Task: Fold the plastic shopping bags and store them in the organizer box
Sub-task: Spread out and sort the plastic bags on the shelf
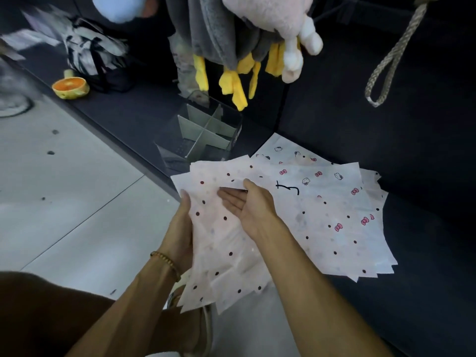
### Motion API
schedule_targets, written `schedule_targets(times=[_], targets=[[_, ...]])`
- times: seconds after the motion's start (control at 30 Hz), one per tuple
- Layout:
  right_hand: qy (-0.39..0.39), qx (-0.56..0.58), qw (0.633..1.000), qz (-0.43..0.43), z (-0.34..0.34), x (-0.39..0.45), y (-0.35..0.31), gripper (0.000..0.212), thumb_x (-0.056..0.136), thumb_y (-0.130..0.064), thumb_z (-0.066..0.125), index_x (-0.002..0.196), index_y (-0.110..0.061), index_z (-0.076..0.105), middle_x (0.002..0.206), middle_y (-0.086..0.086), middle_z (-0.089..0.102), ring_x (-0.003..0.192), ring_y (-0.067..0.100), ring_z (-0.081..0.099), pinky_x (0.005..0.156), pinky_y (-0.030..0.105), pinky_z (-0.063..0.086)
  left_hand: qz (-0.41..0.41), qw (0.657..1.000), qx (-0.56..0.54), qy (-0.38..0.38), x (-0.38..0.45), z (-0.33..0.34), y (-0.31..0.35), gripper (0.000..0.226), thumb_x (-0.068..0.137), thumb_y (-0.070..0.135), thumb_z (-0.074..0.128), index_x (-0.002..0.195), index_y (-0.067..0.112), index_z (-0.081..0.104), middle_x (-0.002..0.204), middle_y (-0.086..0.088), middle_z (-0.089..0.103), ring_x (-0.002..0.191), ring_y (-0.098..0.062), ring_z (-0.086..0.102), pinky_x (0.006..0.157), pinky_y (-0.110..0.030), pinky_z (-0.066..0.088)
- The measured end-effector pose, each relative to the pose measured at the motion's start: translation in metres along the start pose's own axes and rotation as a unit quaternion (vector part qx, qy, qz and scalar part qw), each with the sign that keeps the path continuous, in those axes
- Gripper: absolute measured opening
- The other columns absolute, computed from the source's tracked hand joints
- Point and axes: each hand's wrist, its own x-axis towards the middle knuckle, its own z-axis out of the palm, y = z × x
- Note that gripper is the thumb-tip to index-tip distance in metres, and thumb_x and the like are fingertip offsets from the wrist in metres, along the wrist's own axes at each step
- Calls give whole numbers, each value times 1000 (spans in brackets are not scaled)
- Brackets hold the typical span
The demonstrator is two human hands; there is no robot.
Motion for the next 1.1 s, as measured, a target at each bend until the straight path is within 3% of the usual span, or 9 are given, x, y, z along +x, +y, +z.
schedule_targets(times=[0.1, 0.2, 0.33, 0.43, 0.6, 0.73, 0.83, 0.97, 1.1], targets=[[-12, 24, 999, 17, -2, 4, 8, 33, 103, -22, 38, 119, 4, 51, 92, 21, 73, 84, 27, 73, 70, 32, 57, 6, 997, 81, 6, 2, 1, -3, 50, 87, 48, 58, 124, 16, 59, 119, -12, 66, 106, -31, 65, 90, -45, 53], [-6, -116, 993, -33, -15, 4, 10, 35, 102, -32, 42, 99, -3, 62, 89, 13, 75, 77, 21, 73, 66, 30, 56, 31, 964, 218, 148, 14, 1, -7, 25, 87, 5, 62, 112, 5, 65, 106, -17, 70, 87, -30, 68, 69, -36, 56], [126, -488, 838, -211, -86, -5, 0, 17, 93, -19, 53, 84, -11, 65, 80, 4, 71, 72, 20, 68, 68, 34, 54, 22, 947, 268, 175, 21, -6, -4, 21, 87, 2, 59, 107, 2, 65, 94, -14, 69, 77, -29, 66, 61, -34, 54], [204, -640, 722, -165, -147, -8, -22, 25, 91, -21, 58, 115, -16, 62, 111, 1, 68, 104, 21, 62, 89, 34, 50, 28, 940, 299, 162, 19, -12, -1, 9, 84, 0, 61, 90, 0, 68, 71, -10, 68, 55, -23, 65, 50, -30, 52], [140, -736, 644, -152, -171, 23, -46, 62, 92, -31, 61, 145, -13, 34, 147, 9, 39, 135, 27, 35, 107, 38, 33, 12, 946, 294, 134, 18, -20, 1, 13, 82, -4, 62, 89, 4, 69, 94, -23, 68, 82, -37, 64, 82, -49, 52], [66, -820, 556, -120, -158, 57, -59, 86, 84, -36, 69, 151, -17, 19, 154, 10, 29, 143, 24, 23, 117, 44, 13, 5, 951, 284, 125, 24, -31, -3, 19, 81, -7, 61, 86, 10, 70, 84, -10, 74, 74, -30, 69, 67, -37, 57], [69, -871, 481, -74, -153, 74, -67, 77, 74, -46, 75, 139, -23, 39, 133, 5, 50, 132, 24, 36, 115, 52, 4, 0, 951, 282, 128, 29, -39, -3, 18, 81, -6, 61, 86, 9, 70, 78, -7, 74, 65, -25, 70, 58, -31, 56], [81, -825, 548, -113, -156, 71, -75, 38, 75, -37, 76, 104, -23, 56, 110, 1, 64, 104, 24, 57, 87, 31, 37, 0, 953, 267, 145, 30, -40, -1, 19, 81, -5, 61, 85, 10, 71, 82, -9, 74, 72, -31, 70, 70, -39, 55], [127, -726, 662, -137, -174, 44, -95, 20, 89, -27, 63, 106, -22, 55, 104, 1, 55, 96, 26, 56, 74, 27, 39, 3, 955, 257, 147, 26, -35, -1, 19, 84, -4, 60, 88, 11, 70, 88, -11, 74, 79, -34, 69, 76, -45, 55]])
